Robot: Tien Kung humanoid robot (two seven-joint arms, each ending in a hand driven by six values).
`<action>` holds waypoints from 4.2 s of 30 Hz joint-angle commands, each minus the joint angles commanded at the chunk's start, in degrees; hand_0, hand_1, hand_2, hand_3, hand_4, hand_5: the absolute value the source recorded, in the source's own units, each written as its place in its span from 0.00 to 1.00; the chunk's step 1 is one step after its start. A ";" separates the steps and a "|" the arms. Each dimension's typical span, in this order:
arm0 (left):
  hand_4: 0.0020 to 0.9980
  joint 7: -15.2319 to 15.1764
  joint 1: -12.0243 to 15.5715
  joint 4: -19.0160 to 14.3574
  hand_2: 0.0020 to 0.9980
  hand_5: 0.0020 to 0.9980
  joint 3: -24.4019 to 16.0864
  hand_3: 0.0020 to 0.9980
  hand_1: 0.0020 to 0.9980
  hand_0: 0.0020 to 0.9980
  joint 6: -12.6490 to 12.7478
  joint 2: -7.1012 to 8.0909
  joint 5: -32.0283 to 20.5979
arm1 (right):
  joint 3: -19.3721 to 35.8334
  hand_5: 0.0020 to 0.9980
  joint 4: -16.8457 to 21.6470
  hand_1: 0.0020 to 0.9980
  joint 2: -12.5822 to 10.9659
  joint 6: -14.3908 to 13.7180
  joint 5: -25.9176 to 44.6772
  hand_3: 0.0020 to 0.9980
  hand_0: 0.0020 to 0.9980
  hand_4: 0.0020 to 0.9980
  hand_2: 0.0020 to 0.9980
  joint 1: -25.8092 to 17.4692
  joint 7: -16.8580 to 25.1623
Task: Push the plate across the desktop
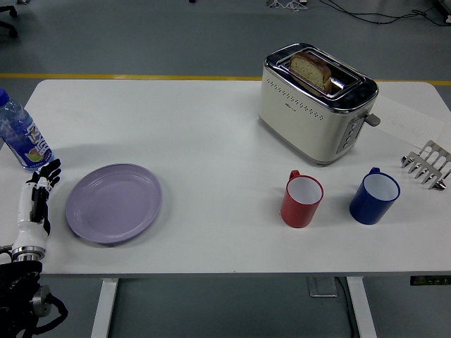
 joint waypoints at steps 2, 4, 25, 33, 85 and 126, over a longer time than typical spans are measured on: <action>0.51 0.00 -0.39 0.27 0.87 1.00 0.06 0.81 0.87 0.86 0.06 -0.26 -0.09 | 0.06 0.20 0.00 0.48 0.02 0.02 -0.11 0.55 0.53 0.25 0.61 0.04 -0.02; 0.51 0.00 -0.68 0.49 0.87 1.00 0.14 0.81 0.87 0.86 0.14 -0.51 -0.16 | 0.09 0.20 0.00 0.48 0.03 0.05 -0.23 0.55 0.53 0.25 0.61 0.06 -0.05; 0.50 0.00 -3.39 1.77 0.86 1.00 0.72 0.80 0.87 0.85 0.16 -3.98 -1.20 | -0.20 0.20 0.00 0.48 0.07 0.00 0.15 0.55 0.53 0.25 0.61 0.16 0.02; 0.50 0.00 -3.99 1.59 0.86 1.00 3.07 0.80 0.87 0.85 -0.09 -4.80 -2.40 | -0.21 0.20 0.00 0.49 0.05 0.02 0.04 0.55 0.53 0.25 0.61 0.03 0.01; 0.49 0.00 -8.11 0.90 0.86 1.00 16.98 0.80 0.86 0.85 0.20 -7.38 -13.07 | -1.14 0.20 0.00 0.49 -0.08 0.14 0.66 0.55 0.53 0.25 0.61 -0.68 0.13; 0.48 0.00 -12.97 1.79 0.86 1.00 30.72 0.80 0.85 0.84 0.83 -7.64 -19.95 | -3.04 0.20 0.00 0.49 -0.28 0.13 2.52 0.55 0.53 0.25 0.61 -0.07 0.36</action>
